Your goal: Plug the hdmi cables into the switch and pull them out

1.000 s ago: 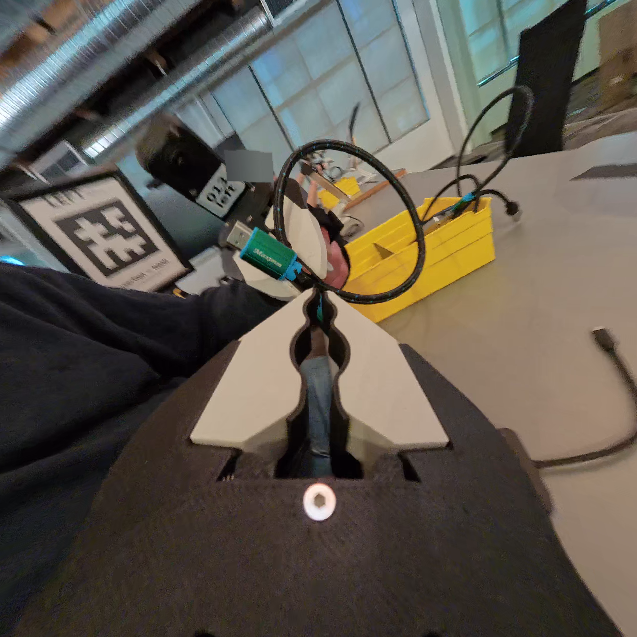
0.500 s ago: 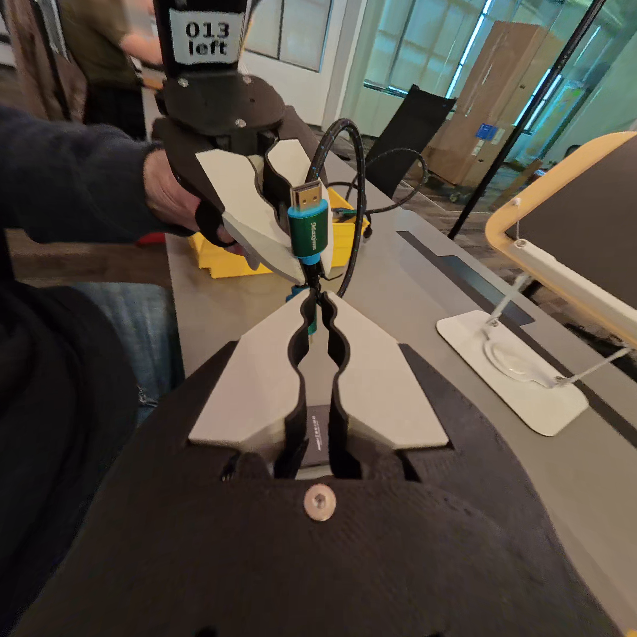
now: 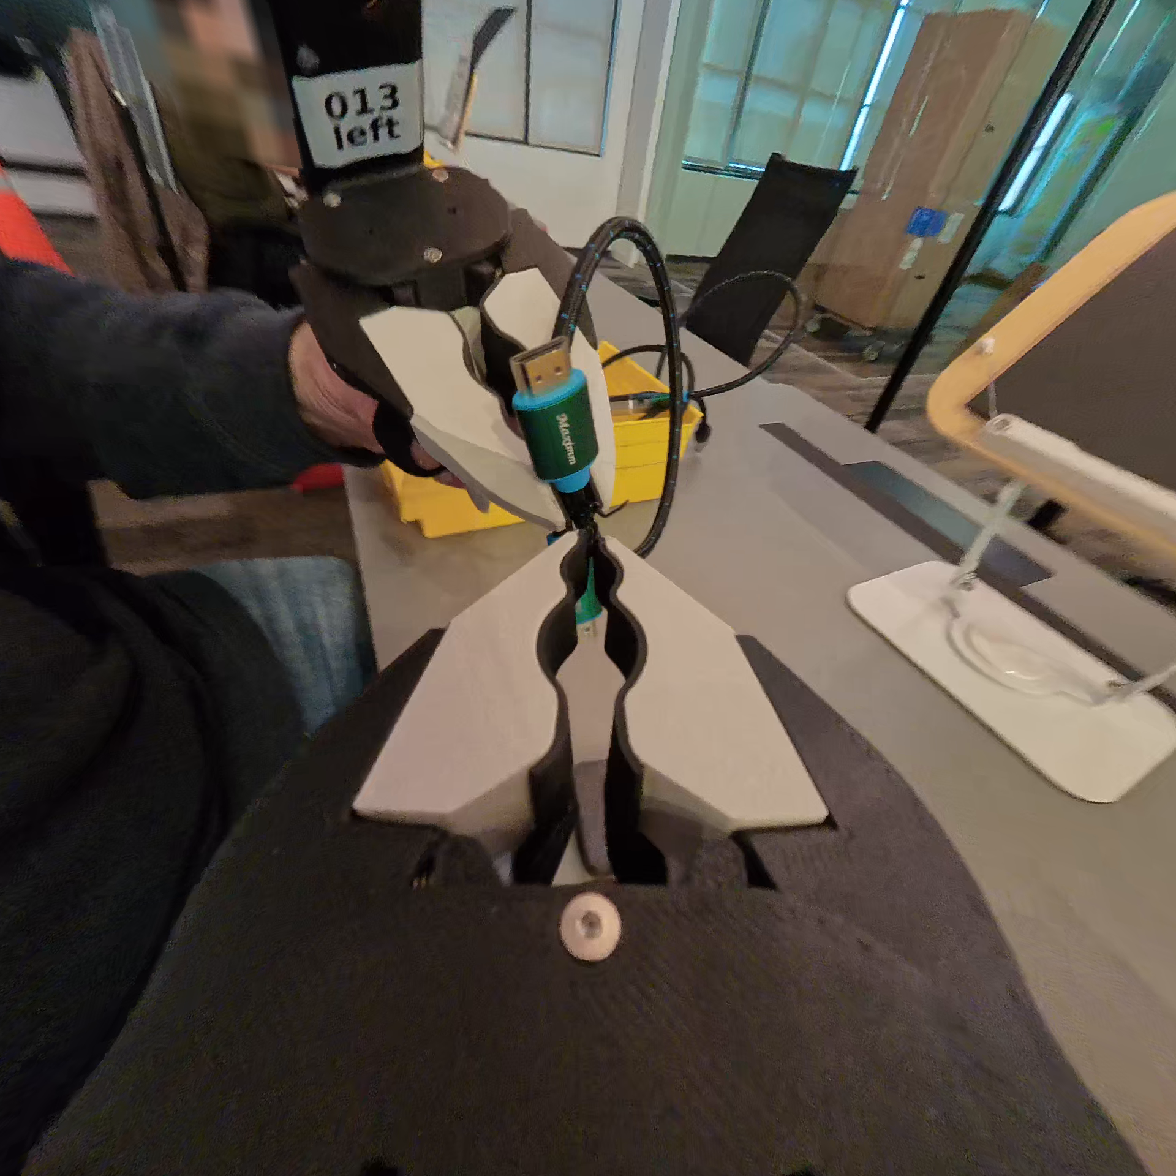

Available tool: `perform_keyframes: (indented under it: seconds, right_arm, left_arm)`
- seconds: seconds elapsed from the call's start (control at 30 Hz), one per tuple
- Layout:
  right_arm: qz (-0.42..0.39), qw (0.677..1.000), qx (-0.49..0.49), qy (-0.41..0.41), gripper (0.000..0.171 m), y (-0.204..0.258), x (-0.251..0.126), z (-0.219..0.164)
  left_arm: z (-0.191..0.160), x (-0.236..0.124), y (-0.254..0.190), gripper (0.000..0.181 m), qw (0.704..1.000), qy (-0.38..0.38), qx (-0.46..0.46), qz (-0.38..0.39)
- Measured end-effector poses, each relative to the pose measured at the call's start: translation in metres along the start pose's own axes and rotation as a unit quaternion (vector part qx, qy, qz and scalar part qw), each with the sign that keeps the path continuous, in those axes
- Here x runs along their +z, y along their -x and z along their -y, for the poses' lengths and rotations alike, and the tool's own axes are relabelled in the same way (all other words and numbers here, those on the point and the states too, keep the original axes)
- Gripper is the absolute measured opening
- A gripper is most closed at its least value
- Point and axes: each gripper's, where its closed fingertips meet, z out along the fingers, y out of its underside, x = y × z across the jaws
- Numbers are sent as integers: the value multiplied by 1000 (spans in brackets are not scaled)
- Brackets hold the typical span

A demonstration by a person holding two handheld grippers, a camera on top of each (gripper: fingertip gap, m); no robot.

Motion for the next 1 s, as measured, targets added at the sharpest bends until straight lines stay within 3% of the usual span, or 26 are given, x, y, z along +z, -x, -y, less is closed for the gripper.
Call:
perform_keyframes:
  seconds: [0.2,0.33,0.5,0.63,0.8,1.0]
  right_arm:
    - [116,966,220,-68,0,3,-4,5]
    - [156,943,284,-76,0,4,-4,1]
    - [56,994,90,-38,5,0,-4,1]
    - [-3,998,-55,2,5,3,-2,1]
    - [-84,969,-225,53,3,2,-1,2]
    - [-149,918,-353,102,1,-3,-1,1]
  left_arm:
    - [4,-1,-2,10,999,-2,42,14]
    - [2,1,-4,10,999,4,50,14]
    - [2,1,-3,10,999,-17,-29,-22]
    - [4,-1,-2,10,996,-30,-70,-42]
    - [5,-2,-2,10,992,-36,-103,-58]
    - [5,-2,-2,10,990,-36,-121,-64]
